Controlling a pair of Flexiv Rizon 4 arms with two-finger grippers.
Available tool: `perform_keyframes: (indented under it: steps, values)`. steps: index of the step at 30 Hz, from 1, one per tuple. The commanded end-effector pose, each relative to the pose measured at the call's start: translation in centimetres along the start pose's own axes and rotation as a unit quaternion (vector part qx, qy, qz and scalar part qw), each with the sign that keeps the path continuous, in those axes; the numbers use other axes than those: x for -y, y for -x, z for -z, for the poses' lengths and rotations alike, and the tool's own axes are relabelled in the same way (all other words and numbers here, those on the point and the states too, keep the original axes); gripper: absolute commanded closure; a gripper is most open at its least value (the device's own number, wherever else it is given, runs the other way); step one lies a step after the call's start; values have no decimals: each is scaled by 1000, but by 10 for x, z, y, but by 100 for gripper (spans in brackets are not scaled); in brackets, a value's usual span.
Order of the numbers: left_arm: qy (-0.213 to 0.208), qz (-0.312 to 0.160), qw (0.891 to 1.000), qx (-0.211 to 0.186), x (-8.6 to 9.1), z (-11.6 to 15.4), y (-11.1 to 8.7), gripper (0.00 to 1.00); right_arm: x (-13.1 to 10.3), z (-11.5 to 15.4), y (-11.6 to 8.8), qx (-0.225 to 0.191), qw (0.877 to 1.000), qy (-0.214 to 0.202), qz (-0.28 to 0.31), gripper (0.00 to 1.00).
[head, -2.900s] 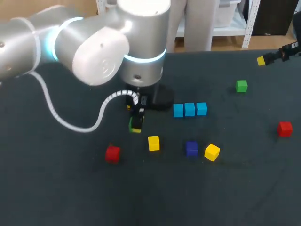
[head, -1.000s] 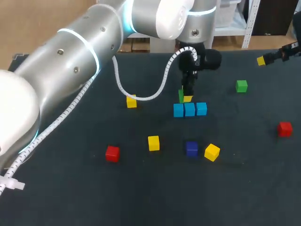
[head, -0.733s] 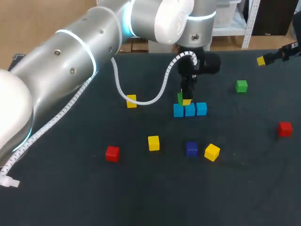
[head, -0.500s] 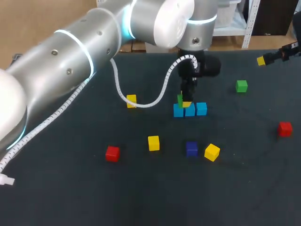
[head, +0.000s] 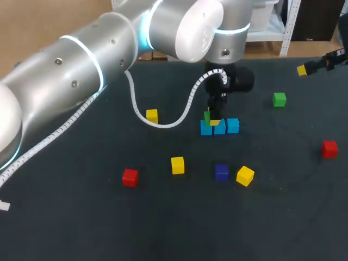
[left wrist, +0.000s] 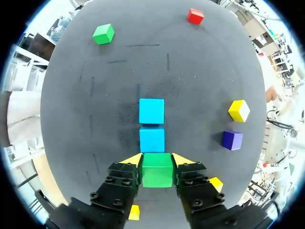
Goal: Place the blue cubes, place green cubes on the blue cubes, place the yellow cubes on the green cubes, then place the red cubes on the yellow cubes, and place purple cube on the red cubes.
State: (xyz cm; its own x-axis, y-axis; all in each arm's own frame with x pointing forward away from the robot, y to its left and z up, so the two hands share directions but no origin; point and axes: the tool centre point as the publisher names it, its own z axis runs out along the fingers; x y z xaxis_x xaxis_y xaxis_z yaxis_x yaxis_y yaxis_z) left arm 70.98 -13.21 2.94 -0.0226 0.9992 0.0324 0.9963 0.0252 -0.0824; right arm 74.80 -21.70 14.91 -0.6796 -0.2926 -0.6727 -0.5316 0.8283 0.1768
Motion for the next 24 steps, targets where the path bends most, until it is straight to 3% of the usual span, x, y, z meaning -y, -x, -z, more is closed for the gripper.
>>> perform_keyframes:
  steps: [1,5,7,8,15,24]
  values:
    - [2,-1,1000,-1,0,0,0,64,1,-1,0,0,1000,3,0,0]
    - [5,-3,1000,-4,-1,-3,1,54,1,-1,0,0,1000,3,0,0]
    - [5,-3,1000,-6,-2,-4,1,29,1,-1,0,0,1000,3,0,0]
    - [5,-3,1000,-7,-2,-4,1,0,1,-1,0,0,1000,3,0,0]
    - [7,4,1000,0,-4,2,-2,0,1,-1,0,0,1000,3,0,0]
    - [9,16,1000,0,-11,15,-21,0,1,-1,0,0,1000,3,0,0]
